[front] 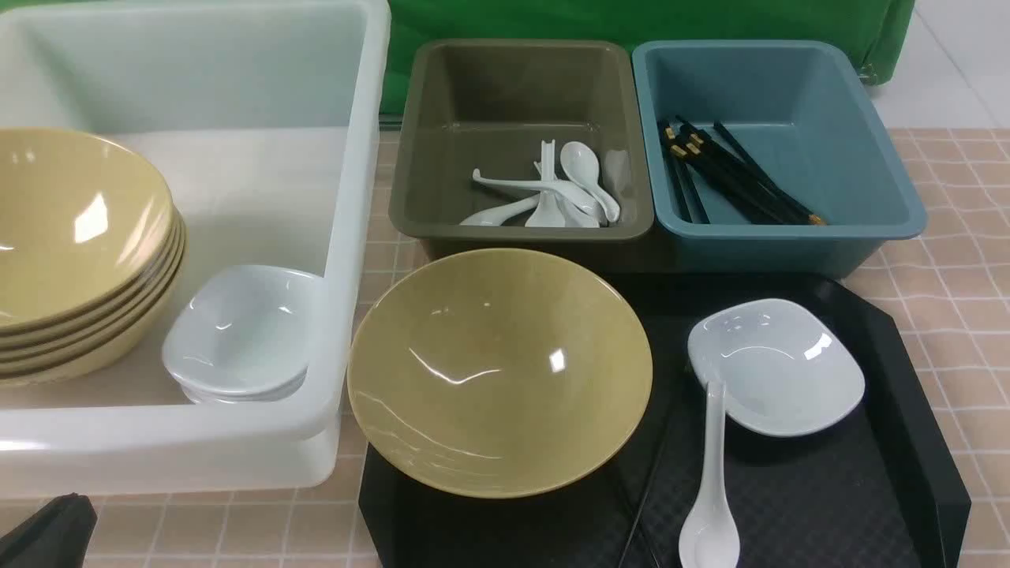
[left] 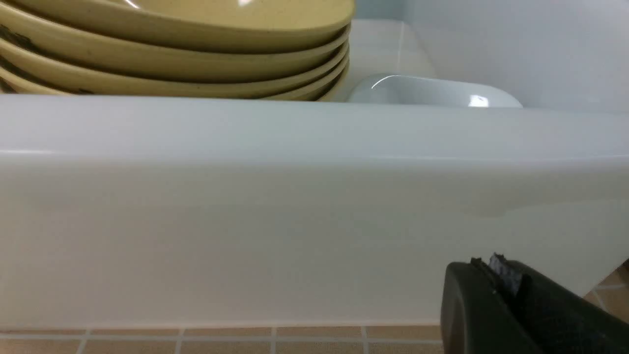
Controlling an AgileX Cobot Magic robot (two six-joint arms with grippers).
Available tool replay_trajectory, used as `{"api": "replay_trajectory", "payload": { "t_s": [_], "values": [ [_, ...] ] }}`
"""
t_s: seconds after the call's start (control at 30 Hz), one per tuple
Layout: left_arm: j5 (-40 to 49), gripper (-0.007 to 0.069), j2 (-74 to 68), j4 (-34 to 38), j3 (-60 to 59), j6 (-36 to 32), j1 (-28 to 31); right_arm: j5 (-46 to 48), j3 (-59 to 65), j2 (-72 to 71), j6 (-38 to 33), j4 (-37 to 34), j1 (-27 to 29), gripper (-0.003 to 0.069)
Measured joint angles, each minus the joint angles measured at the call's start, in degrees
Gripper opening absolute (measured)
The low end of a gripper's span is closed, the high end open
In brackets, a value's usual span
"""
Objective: On brown table put chopsticks spoon bowls plates into blue grey white boxes.
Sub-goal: 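Grasp the large bowl on the tray by its rim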
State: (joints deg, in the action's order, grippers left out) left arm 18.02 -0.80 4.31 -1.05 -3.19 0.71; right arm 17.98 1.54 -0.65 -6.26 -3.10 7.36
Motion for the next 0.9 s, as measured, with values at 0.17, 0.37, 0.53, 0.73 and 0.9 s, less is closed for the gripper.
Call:
{"api": "replay_trajectory", "payload": {
  "t_s": [0.17,0.37,0.53,0.73,0.9],
  "values": [
    [0.0,-0.0007,0.0,0.0,0.0,0.0,0.0,0.0,0.0,0.0,0.0,0.0,0.0,0.0237],
    [0.0,-0.0007,0.0,0.0,0.0,0.0,0.0,0.0,0.0,0.0,0.0,0.0,0.0,0.0237],
    [0.0,-0.0007,0.0,0.0,0.0,0.0,0.0,0.0,0.0,0.0,0.0,0.0,0.0,0.0237],
    [0.0,-0.0007,0.0,0.0,0.0,0.0,0.0,0.0,0.0,0.0,0.0,0.0,0.0,0.0237],
    [0.0,-0.0007,0.0,-0.35,0.0,0.0,0.0,0.0,0.0,0.0,0.0,0.0,-0.72,0.0237]
  ]
}}
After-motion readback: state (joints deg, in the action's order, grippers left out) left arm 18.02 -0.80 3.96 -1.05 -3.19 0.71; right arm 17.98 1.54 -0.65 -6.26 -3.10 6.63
